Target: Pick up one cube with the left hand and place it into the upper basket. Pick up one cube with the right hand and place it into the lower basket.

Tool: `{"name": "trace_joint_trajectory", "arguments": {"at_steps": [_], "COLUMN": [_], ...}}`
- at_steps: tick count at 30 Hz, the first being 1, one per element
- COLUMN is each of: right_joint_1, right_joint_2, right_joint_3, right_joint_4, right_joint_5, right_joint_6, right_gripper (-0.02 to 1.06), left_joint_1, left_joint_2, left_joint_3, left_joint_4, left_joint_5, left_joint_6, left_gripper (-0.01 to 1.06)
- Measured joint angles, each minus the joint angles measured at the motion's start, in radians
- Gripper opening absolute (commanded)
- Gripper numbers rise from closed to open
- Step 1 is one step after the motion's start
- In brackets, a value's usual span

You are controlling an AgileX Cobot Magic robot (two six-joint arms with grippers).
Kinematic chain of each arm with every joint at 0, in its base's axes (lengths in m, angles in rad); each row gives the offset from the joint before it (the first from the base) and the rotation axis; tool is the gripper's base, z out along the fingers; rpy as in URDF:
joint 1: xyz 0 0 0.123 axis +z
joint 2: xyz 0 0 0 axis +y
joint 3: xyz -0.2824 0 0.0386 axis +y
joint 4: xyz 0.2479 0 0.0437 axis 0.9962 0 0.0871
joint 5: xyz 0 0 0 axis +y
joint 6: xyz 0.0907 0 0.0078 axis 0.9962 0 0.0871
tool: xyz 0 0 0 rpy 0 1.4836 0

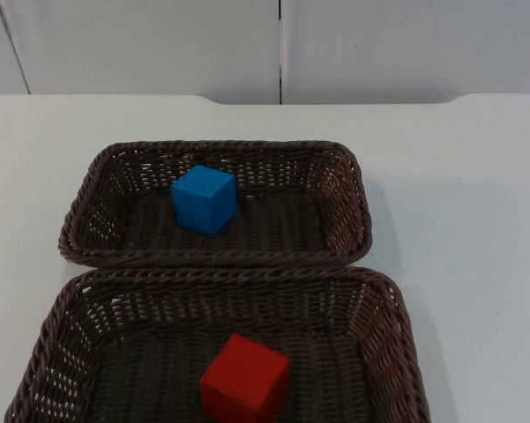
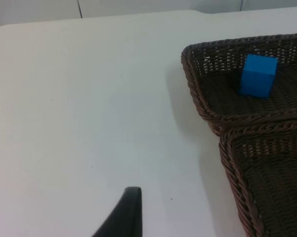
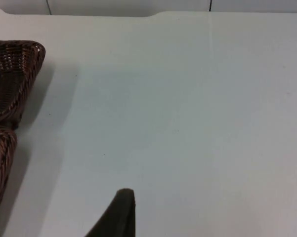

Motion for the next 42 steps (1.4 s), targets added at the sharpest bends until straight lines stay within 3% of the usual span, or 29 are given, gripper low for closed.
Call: {"name": "trace_joint_trajectory", "arguments": {"at_steps": [18,31,42], "right_joint_1": [0.0,0.0,0.0], "right_joint_2": [0.0,0.0,0.0], "right_joint_3": [0.0,0.0,0.0], "right_joint_4": [0.002,0.002,0.002], "right_joint_5": [0.0,0.0,0.0], "right_joint_6": [0.004,0.004,0.004], "right_gripper": [1.05,1.05,1.05], "left_joint_1": [0.007,0.207,0.233], "left_joint_2": [0.0,0.0,0.0], "left_joint_3": [0.0,0.0,0.0], "left_joint_4": [0.0,0.002,0.002], "left_joint_5": [0.0,0.0,0.0], "left_joint_6": [0.0,0.0,0.0], "left_gripper": [1.05,1.05,1.05]}}
